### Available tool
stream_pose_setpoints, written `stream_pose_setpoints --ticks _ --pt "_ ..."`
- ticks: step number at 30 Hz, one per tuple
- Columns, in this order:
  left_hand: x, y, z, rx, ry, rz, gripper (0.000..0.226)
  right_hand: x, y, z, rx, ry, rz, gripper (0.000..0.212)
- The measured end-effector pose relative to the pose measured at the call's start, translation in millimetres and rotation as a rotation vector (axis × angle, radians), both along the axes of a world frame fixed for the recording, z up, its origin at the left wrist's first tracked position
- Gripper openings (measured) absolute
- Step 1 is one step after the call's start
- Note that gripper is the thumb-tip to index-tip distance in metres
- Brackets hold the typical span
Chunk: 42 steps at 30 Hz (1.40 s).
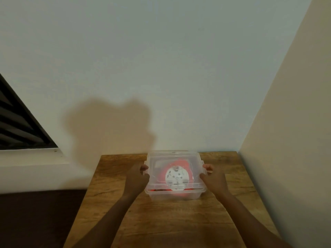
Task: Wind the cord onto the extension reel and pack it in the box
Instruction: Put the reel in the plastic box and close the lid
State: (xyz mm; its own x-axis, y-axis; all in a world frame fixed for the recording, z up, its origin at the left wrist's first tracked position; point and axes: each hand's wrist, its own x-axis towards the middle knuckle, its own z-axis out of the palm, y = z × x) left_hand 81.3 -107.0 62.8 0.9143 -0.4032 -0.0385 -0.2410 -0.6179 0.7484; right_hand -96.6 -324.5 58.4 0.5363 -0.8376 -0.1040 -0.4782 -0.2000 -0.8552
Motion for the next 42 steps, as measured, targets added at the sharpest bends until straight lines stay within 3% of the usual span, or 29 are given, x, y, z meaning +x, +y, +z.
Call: stream_pose_setpoints --ticks 16,22,27,31,38,40,42 --pt "-19 8 -20 -0.067 0.020 0.057 0.040 -18 12 -31 -0.087 -0.069 0.008 0.044" --pt "-14 9 -18 -0.007 -0.004 0.016 0.041 -19 11 -32 -0.145 -0.050 0.040 0.044" --pt "-5 10 -19 -0.019 0.084 0.008 0.047 -22 15 -34 -0.174 -0.063 0.051 0.044" --pt "0 15 -20 -0.058 0.206 0.026 0.053 -22 16 -34 -0.044 -0.138 0.041 0.041" --pt "-2 17 -24 -0.115 0.222 0.020 0.048 -21 17 -37 0.070 -0.199 -0.001 0.050" --pt "-4 18 -25 -0.132 0.223 0.016 0.046 -22 15 -37 0.237 -0.185 -0.011 0.058" --pt "-5 19 -26 -0.147 0.231 0.027 0.042 -25 13 -39 0.527 -0.235 0.012 0.051"
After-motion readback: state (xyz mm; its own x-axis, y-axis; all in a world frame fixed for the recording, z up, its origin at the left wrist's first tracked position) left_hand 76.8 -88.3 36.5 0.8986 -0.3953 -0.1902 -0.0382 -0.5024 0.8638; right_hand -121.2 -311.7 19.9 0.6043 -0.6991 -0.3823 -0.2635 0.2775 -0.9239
